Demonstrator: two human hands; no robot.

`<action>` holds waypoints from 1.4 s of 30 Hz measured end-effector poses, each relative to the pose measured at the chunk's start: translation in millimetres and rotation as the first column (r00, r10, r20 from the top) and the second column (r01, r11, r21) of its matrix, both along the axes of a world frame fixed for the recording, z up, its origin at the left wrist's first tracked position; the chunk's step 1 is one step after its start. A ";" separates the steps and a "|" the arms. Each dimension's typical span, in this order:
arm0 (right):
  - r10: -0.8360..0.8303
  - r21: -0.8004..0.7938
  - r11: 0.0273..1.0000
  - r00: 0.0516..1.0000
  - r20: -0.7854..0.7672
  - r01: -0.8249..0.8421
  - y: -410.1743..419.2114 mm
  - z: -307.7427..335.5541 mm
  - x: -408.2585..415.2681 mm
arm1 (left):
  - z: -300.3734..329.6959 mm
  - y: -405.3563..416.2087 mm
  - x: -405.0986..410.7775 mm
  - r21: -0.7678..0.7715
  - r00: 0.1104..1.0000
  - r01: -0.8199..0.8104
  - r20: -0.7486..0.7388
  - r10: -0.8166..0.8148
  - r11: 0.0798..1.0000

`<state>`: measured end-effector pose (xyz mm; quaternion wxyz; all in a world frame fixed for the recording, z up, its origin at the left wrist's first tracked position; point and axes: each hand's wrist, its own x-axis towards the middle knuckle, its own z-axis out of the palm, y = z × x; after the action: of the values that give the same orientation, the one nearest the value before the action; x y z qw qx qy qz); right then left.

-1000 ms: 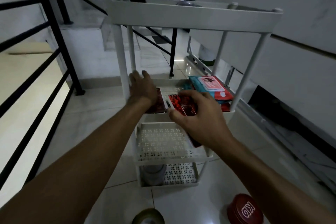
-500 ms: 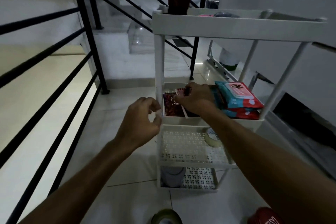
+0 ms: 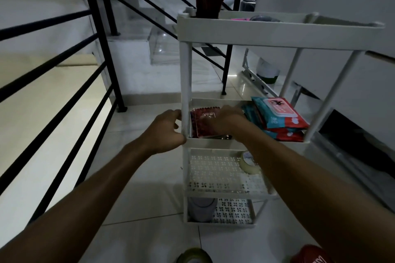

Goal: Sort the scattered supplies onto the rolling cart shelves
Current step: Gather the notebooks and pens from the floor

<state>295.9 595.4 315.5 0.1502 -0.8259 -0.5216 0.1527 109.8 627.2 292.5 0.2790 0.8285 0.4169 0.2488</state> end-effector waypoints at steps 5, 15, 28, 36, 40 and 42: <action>0.153 0.035 0.988 0.953 -0.262 -0.149 -7.0 -0.1 -5.0 | 4.8 -2.3 6.4 -0.059 0.999 0.010 0.048 -0.007 0.998; 0.375 -0.029 0.926 0.926 -0.051 -0.377 -7.4 1.8 2.2 | -6.5 1.2 5.8 0.012 0.999 0.045 0.017 -0.045 0.999; 0.143 0.137 0.979 0.987 0.066 -0.151 7.6 -22.6 -9.8 | -15.9 4.3 11.5 0.008 0.999 0.001 -0.040 -0.001 1.000; 0.149 0.329 0.919 0.963 0.227 -0.219 -48.2 -33.4 -5.5 | -17.5 -39.9 7.6 0.092 0.949 -0.140 -0.273 0.160 0.986; 0.231 0.326 0.896 0.945 0.234 -0.300 -94.4 -31.5 -5.8 | -16.3 -83.1 -1.9 0.220 0.921 -0.164 -0.314 0.229 0.962; 0.240 0.332 0.885 0.931 0.273 -0.326 -122.0 -31.9 -9.0 | -15.6 -104.1 -12.4 0.333 0.918 -0.131 -0.316 0.241 0.934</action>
<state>287.0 473.4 283.6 0.2198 -0.7088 -0.6700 -0.0226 97.4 523.1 276.9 0.0435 0.8485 0.4943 0.1839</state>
